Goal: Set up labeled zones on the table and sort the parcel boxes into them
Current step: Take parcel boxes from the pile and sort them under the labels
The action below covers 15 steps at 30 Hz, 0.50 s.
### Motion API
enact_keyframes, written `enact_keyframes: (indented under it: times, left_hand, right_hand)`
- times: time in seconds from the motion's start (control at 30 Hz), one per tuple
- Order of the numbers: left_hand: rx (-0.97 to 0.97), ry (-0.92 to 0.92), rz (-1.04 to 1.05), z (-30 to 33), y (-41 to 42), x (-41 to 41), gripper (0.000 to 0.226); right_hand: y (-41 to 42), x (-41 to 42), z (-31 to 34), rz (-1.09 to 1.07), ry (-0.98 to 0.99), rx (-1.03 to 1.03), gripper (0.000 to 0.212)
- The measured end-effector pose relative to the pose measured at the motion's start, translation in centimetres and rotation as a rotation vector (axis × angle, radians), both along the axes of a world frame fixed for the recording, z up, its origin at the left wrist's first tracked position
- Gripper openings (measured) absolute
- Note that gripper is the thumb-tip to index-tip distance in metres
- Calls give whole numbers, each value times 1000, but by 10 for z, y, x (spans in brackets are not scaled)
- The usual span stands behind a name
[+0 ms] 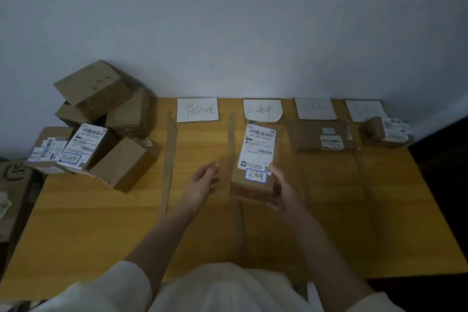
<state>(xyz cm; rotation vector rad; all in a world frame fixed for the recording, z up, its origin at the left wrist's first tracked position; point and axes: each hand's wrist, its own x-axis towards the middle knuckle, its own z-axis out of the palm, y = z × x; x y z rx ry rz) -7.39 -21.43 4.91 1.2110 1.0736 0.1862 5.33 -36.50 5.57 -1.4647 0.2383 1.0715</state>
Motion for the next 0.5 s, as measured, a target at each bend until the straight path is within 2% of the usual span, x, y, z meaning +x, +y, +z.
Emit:
enact_keyframes:
  times: [0.07, 0.2, 0.3, 0.5]
  left_hand:
    - [35, 42, -64, -7, -12, 12, 38]
    - [145, 160, -230, -25, -33, 32, 32]
    - [202, 243, -351, -34, -47, 44, 39]
    - [277, 350, -529, -44, -71, 68, 45]
  right_hand:
    - [-19, 14, 0, -107, 42, 19, 25]
    - [-54, 41, -9, -281, 89, 78, 34]
    - [-76, 60, -16, -391, 120, 152, 28]
    - [-91, 105, -24, -467, 100, 188, 54]
